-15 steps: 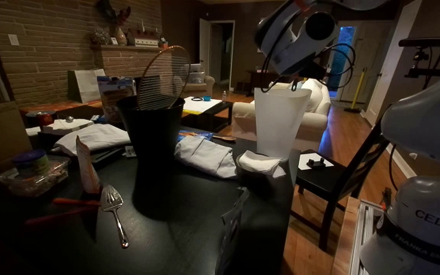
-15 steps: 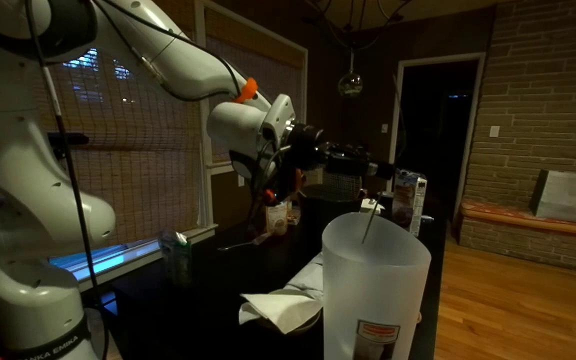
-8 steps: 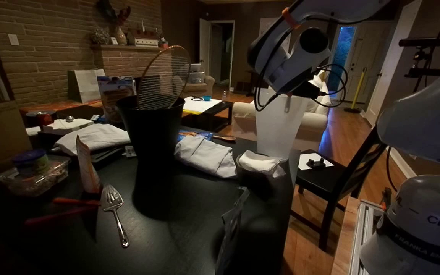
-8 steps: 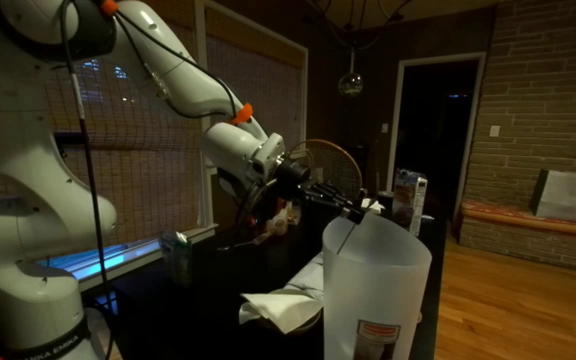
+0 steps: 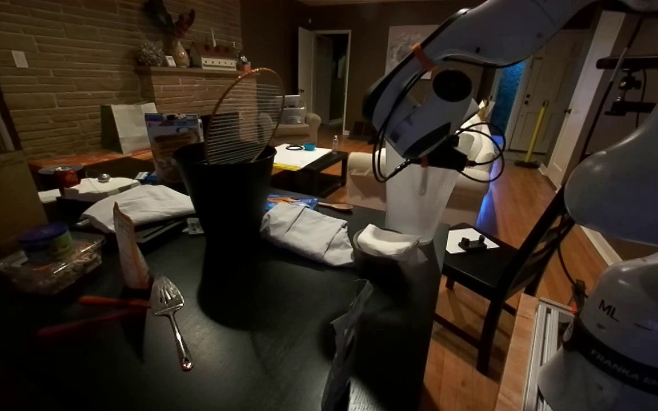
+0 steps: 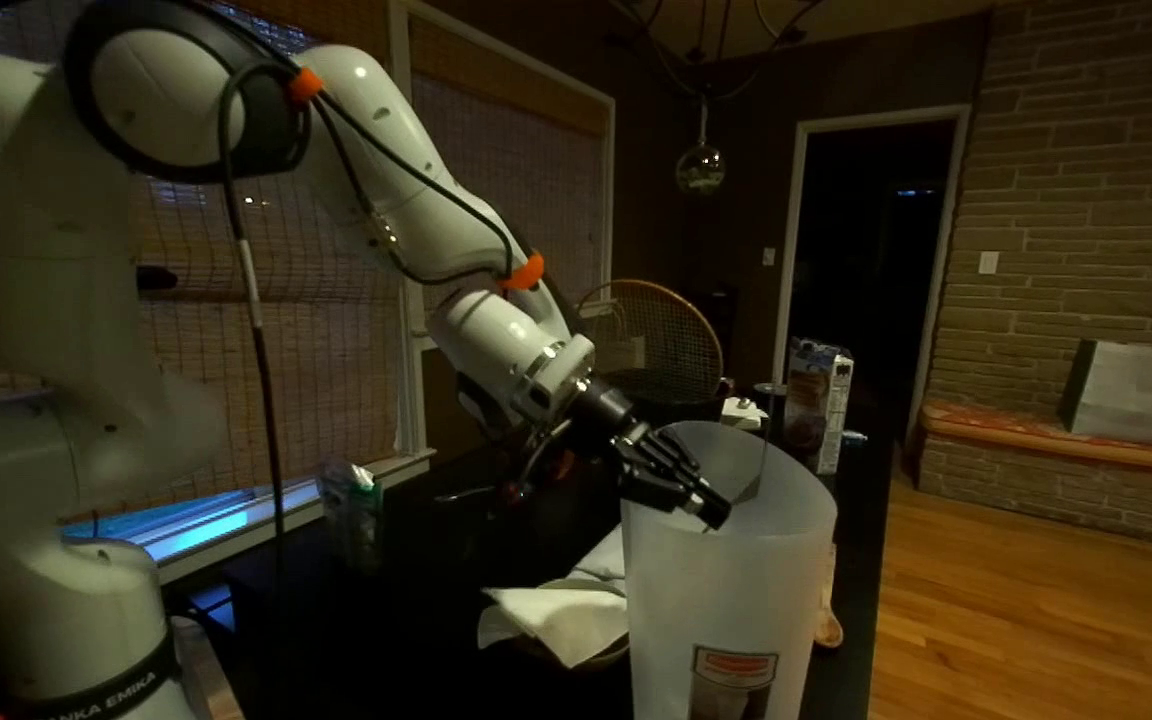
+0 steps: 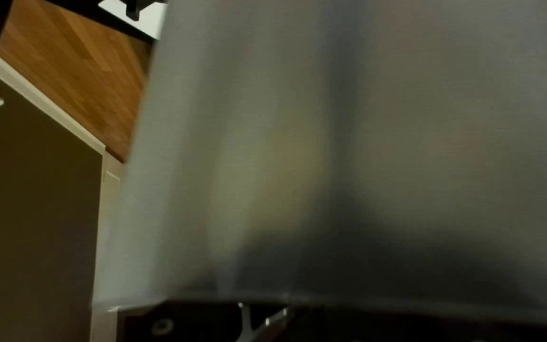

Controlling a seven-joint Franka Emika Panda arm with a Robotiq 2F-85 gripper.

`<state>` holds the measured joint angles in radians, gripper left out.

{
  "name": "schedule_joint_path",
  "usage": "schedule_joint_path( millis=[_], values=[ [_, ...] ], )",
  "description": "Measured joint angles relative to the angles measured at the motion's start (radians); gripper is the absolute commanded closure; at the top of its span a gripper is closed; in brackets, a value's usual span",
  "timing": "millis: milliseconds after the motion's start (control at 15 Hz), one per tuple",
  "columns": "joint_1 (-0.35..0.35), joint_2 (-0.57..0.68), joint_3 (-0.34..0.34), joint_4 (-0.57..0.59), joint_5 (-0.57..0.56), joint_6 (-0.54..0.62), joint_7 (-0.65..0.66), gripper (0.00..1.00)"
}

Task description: Move the white cloth to the right, then put the spatula in the white bin

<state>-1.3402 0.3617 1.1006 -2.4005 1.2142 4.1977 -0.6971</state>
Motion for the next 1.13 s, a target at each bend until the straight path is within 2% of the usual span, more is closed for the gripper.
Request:
schedule_joint_path(
  millis=[133,533,600,733,1133],
  values=[
    [0.149,0.03,-0.166,0.058,0.0,-0.052,0.001,0.56],
    [0.607,0.017,-0.644,0.228,0.003,-0.217,0.039,0.14],
    [0.641,0.006,-0.67,0.243,0.003,-0.234,0.041,0.08],
    [0.645,-0.037,-0.639,0.253,0.002,-0.245,0.033,0.0],
    [0.691,-0.28,-0.512,0.212,-0.027,-0.268,0.014,0.0]
  ],
)
